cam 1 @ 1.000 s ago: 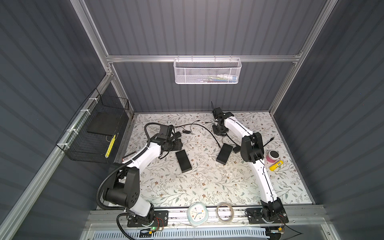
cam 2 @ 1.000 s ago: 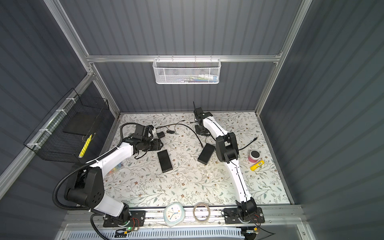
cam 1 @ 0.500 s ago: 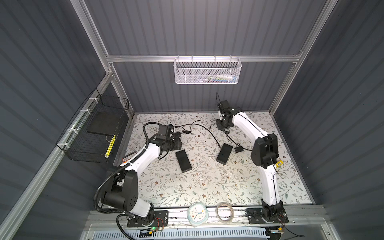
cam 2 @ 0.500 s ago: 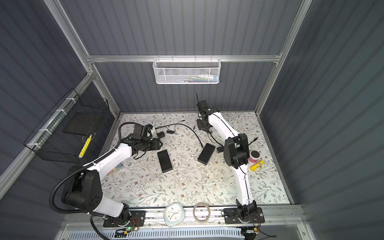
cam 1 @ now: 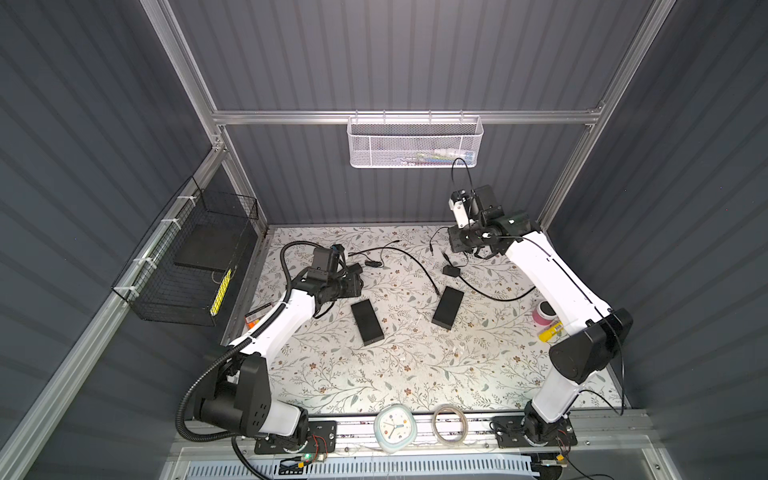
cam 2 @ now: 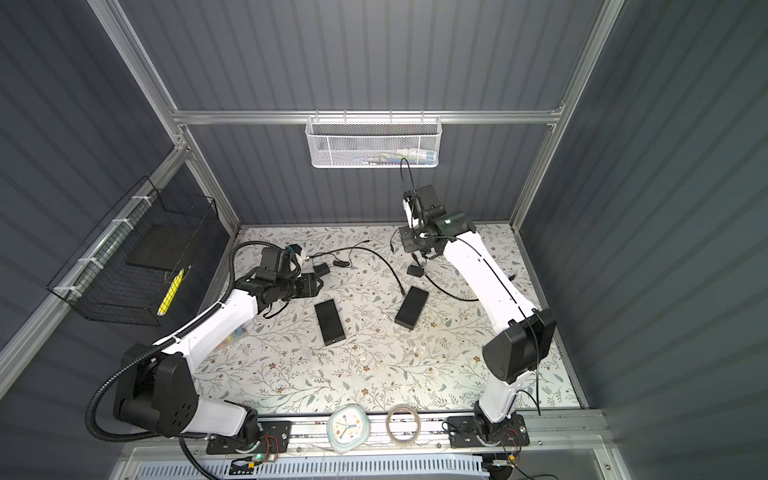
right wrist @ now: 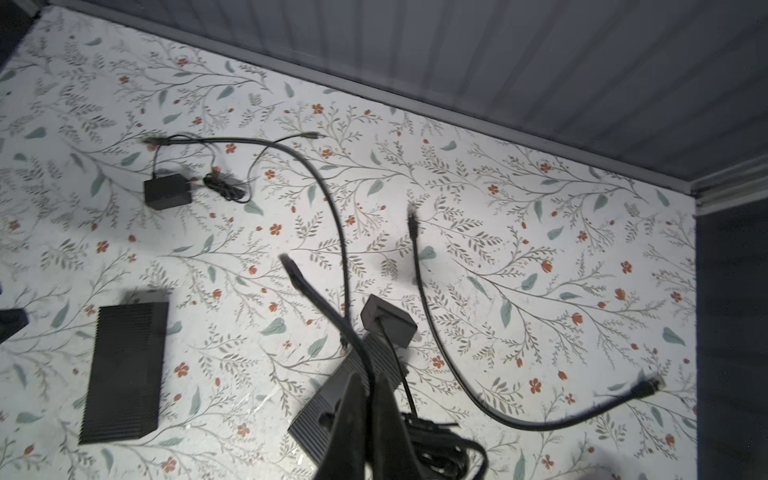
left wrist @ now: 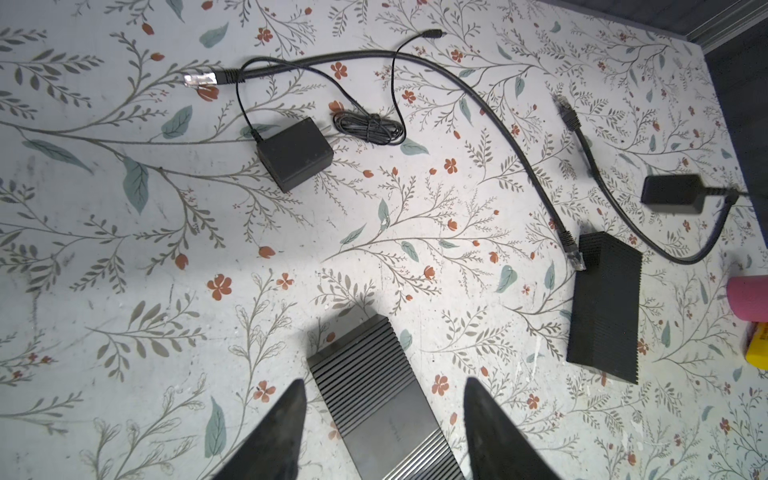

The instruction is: Insert the plug into the switch port

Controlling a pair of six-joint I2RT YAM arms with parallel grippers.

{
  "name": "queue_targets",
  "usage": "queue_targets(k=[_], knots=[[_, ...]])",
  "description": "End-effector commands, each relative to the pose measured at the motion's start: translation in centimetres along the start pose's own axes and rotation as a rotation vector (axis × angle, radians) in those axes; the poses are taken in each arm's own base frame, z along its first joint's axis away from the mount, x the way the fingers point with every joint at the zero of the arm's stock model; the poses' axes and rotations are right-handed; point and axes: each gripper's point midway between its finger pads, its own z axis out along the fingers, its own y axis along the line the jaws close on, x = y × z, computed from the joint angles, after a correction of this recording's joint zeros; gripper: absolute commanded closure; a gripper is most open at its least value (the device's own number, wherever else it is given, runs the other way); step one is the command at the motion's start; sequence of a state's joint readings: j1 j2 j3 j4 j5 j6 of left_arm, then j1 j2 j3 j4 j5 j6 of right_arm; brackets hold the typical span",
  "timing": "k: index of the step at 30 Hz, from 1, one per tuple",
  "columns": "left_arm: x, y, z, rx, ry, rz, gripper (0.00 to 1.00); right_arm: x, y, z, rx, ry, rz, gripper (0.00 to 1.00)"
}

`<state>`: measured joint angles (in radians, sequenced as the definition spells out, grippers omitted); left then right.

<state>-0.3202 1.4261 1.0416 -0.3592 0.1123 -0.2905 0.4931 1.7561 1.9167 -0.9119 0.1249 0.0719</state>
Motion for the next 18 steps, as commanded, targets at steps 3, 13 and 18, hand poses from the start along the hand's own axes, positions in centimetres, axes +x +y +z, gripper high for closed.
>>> queue_targets(k=[3,13,18], knots=[[-1.2,1.4,-2.3,-0.014,-0.07,-0.039,0.39,2.5,7.0,0.8,-0.158,0.084,-0.122,1.0],[-0.8,4.5,-3.6,-0.028,-0.091,-0.14,0.39,8.3,14.0,6.4,-0.33,0.251,-0.07,1.0],[-0.5,4.5,-2.6,-0.017,-0.075,-0.152,0.39,12.5,13.4,8.8,-0.289,0.346,-0.047,1.0]])
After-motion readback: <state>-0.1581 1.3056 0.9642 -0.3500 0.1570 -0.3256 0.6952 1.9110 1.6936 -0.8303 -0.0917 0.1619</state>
